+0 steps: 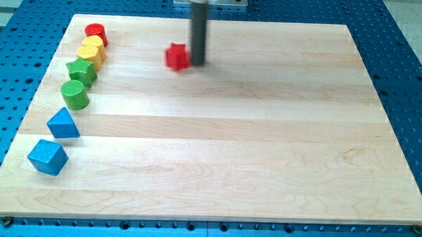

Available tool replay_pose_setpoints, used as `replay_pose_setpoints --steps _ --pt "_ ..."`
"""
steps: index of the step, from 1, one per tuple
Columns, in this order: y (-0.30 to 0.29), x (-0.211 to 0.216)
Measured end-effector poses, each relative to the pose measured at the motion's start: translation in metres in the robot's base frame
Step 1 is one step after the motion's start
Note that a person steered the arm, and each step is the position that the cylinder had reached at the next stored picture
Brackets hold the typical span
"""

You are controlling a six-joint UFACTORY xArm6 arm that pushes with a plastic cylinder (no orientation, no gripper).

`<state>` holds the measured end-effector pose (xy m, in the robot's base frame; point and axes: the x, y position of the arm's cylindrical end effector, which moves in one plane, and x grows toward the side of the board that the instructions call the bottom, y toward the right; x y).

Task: Move both the red blocks to the top left corner of the board

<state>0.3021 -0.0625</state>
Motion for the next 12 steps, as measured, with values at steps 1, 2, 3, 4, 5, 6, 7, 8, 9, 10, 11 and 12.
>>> replay_pose_setpoints --steps 1,2,3,4,5,6,7,8,9,10,11,12 --pt "-0.035 -0.013" --pt "0.037 0.011" --pt "-0.042 0.039" --pt "-0.094 0.019" --pt "-0.07 -0.021" --pt "-0.057 -0.036" --pt "-0.063 0.014" --pt "-0.132 0.037" --pt "-0.112 0.002" --pt "-0.112 -0.028" --pt "-0.112 -0.033" --pt "-0.08 -0.043"
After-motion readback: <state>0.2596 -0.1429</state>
